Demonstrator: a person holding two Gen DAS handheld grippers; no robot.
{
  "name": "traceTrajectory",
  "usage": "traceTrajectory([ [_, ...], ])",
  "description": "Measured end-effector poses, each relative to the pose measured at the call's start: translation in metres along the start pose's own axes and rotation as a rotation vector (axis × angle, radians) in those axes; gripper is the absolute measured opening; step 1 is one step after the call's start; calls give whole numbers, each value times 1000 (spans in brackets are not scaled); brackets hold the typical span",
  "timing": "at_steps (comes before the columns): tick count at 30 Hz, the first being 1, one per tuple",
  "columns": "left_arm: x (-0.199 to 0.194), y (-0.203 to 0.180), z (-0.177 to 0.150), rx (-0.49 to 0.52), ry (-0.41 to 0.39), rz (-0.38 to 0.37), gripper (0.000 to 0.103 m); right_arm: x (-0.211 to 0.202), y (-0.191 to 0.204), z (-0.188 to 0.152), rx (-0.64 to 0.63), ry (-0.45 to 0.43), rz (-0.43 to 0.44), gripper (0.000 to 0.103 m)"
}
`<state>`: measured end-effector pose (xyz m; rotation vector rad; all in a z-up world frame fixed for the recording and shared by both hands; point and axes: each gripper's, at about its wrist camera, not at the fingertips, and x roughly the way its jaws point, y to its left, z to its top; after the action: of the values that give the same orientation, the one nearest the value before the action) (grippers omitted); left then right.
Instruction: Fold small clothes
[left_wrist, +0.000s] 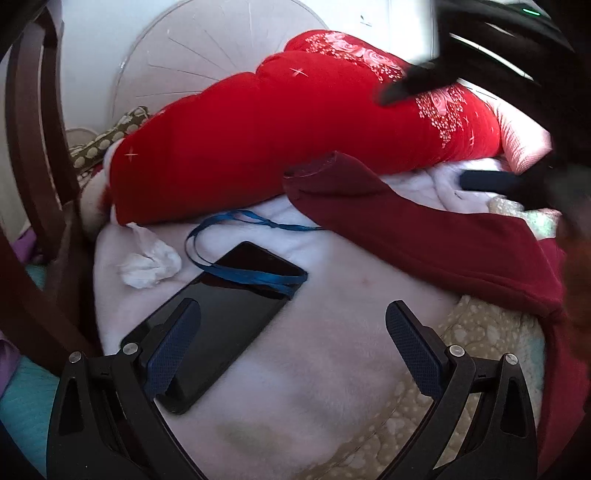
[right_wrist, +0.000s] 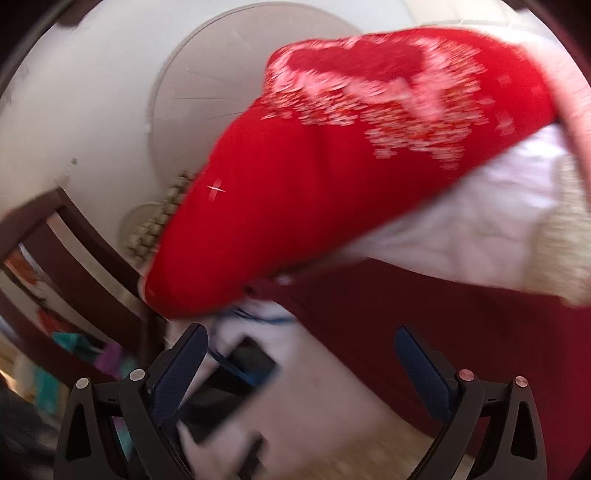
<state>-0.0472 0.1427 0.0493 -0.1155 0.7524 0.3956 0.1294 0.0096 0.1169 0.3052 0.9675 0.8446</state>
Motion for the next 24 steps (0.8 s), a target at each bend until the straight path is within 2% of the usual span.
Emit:
traceTrajectory([
  [1, 4, -2, 0, 10, 16, 1, 101, 17, 2, 7, 29, 26, 39, 101],
  [4, 14, -1, 0, 18, 55, -26, 101, 53, 1, 17, 79, 105, 75, 101],
  [6, 15, 0, 2, 0, 56, -41, 101, 78, 0, 22, 112, 158, 110, 101],
  [8, 16, 3, 3, -19, 55, -51, 101, 94, -8, 22, 169, 185, 179, 99],
  [10, 20, 4, 2, -22, 72, -55, 101, 108, -10, 23, 196, 197, 252, 82],
  [12, 22, 0, 2, -10, 88, -39, 100, 116, -12, 23, 188, 195, 237, 33],
  [13, 24, -1, 1, 0, 93, -37, 100, 116, -13, 22, 190, 183, 212, 27],
  [14, 23, -3, 1, 4, 91, -41, 100, 113, -14, 22, 189, 166, 196, 18],
  [15, 21, -4, 0, 6, 83, -43, 100, 106, -14, 21, 179, 139, 186, 14],
  [17, 17, -4, 0, 10, 61, -43, 100, 87, -9, 18, 130, 88, 115, 12],
  [20, 16, -6, 0, 19, 55, -45, 100, 37, -3, 13, 46, 28, 32, 10],
  [24, 7, -8, 1, 15, 25, -76, 100, -54, -6, -2, -4, -62, -60, 10],
])
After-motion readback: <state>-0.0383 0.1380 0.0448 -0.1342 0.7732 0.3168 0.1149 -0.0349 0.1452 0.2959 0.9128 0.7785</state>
